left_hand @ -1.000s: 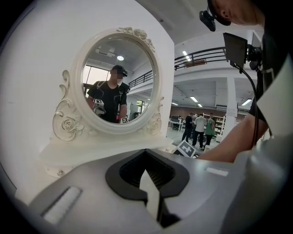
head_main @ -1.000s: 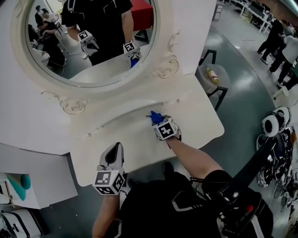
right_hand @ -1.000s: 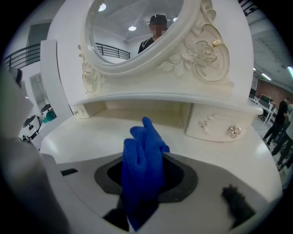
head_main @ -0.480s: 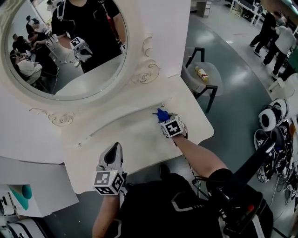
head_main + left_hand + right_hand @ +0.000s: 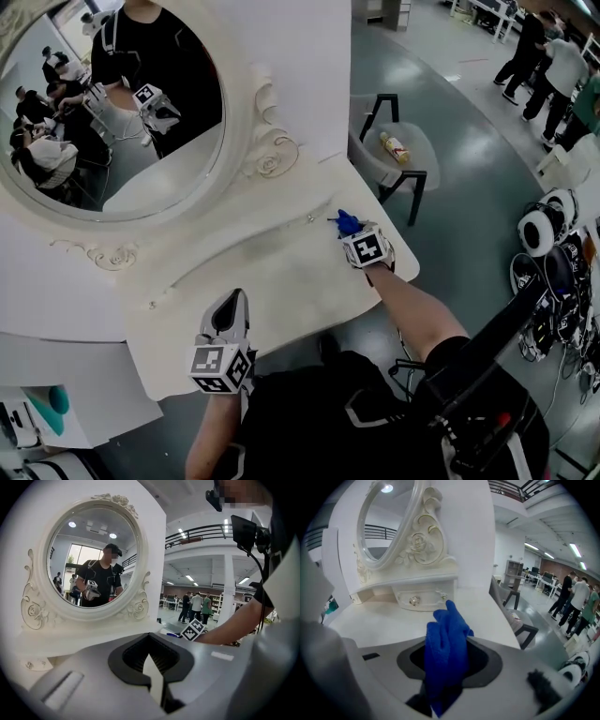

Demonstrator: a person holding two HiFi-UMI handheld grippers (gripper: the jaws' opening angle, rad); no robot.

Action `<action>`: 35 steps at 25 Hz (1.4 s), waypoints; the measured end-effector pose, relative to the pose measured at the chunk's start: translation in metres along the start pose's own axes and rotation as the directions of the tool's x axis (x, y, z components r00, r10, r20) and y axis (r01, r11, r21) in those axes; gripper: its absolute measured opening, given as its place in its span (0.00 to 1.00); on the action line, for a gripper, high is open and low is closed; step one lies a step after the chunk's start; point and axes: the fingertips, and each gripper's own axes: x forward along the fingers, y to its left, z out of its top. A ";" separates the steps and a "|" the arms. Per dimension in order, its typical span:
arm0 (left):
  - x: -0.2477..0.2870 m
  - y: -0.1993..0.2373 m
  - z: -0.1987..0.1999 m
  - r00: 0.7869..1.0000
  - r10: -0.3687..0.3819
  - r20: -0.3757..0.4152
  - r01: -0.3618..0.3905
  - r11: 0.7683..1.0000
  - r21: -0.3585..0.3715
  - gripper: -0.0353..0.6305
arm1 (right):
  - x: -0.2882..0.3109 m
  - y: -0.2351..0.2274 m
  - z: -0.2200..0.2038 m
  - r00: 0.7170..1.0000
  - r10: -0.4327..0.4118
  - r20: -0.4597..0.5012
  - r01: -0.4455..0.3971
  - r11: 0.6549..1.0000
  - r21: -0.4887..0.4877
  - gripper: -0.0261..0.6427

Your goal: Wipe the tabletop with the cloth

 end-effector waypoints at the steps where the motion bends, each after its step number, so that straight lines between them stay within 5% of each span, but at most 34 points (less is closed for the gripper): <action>1: 0.002 -0.002 0.000 1.000 -0.003 -0.001 0.003 1.000 0.002 0.06 | -0.002 -0.010 -0.002 1.000 -0.019 -0.008 0.019 1.000 0.018 0.28; 19: 0.014 -0.023 -0.004 0.999 -0.044 -0.031 0.045 0.999 0.028 0.06 | -0.028 -0.122 -0.018 0.973 -0.220 -0.071 0.228 0.966 0.126 0.28; 23: -0.001 -0.008 -0.005 1.000 -0.021 -0.021 0.021 1.000 0.018 0.06 | -0.047 -0.112 -0.001 0.968 -0.252 -0.010 0.250 0.958 0.138 0.28; 26: -0.018 0.009 -0.011 1.000 -0.005 -0.007 0.005 1.000 -0.006 0.06 | -0.058 -0.063 0.030 0.978 -0.192 0.085 0.185 0.979 0.082 0.28; 30: -0.059 0.041 -0.025 0.999 0.048 0.001 -0.048 0.998 -0.042 0.06 | -0.065 0.059 0.073 0.985 -0.004 0.174 0.014 0.998 -0.061 0.28; 35: -0.134 0.097 -0.042 0.984 0.174 0.029 -0.170 0.981 -0.097 0.06 | -0.071 0.241 0.111 0.938 0.276 0.208 -0.232 0.949 -0.215 0.28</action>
